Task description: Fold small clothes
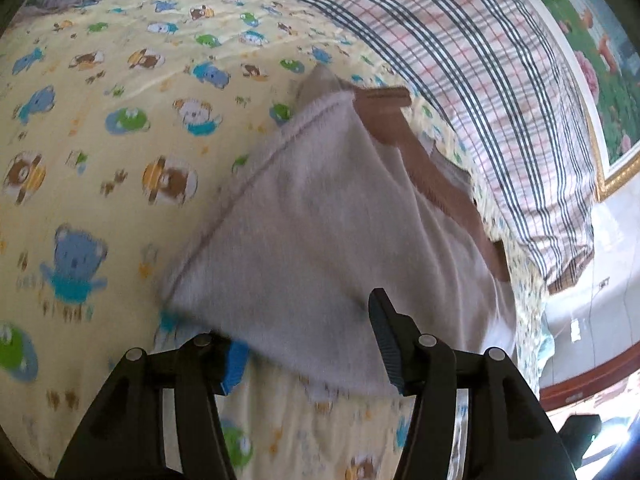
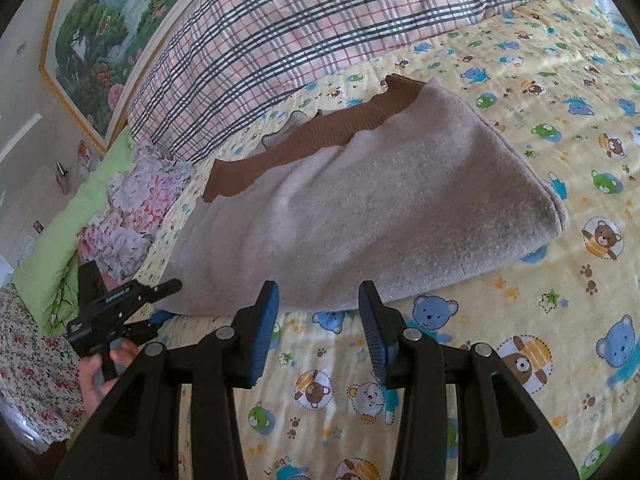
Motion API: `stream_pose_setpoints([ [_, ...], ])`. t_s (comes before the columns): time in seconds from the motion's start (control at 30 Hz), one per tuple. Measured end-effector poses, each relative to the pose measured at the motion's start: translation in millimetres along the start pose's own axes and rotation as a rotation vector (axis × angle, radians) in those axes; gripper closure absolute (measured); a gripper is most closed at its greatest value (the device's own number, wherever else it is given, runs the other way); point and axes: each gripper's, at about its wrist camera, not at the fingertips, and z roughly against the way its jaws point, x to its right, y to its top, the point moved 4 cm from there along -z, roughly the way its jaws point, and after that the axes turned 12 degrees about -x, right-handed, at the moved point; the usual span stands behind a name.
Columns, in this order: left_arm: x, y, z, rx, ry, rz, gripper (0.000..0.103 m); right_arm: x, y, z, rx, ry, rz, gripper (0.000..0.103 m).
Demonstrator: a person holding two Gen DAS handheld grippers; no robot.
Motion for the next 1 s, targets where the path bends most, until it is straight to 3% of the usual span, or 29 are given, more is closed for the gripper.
stream_pose_setpoints([
  [0.23,7.4,24.0,-9.5,0.047,0.045,-0.002,0.05,8.4,3.3,2.8,0.004,0.001,-0.023,0.06],
  [0.33,15.6,27.1,-10.7,0.065,0.078,-0.043,0.077,12.8,4.7,5.4,0.012,0.006,-0.036,0.06],
  [0.43,24.4,25.3,-5.2,0.087,0.095,-0.085,0.087,16.9,6.5,8.5,0.021,0.011,-0.044,0.06],
  [0.73,105.6,10.4,27.1,0.171,0.051,-0.302,0.09,32.9,10.5,19.8,0.052,0.024,-0.08,0.06],
  [1.0,208.6,-34.4,9.0,0.144,-0.016,-0.545,0.09,56.8,17.8,41.9,0.096,0.031,-0.131,0.06],
])
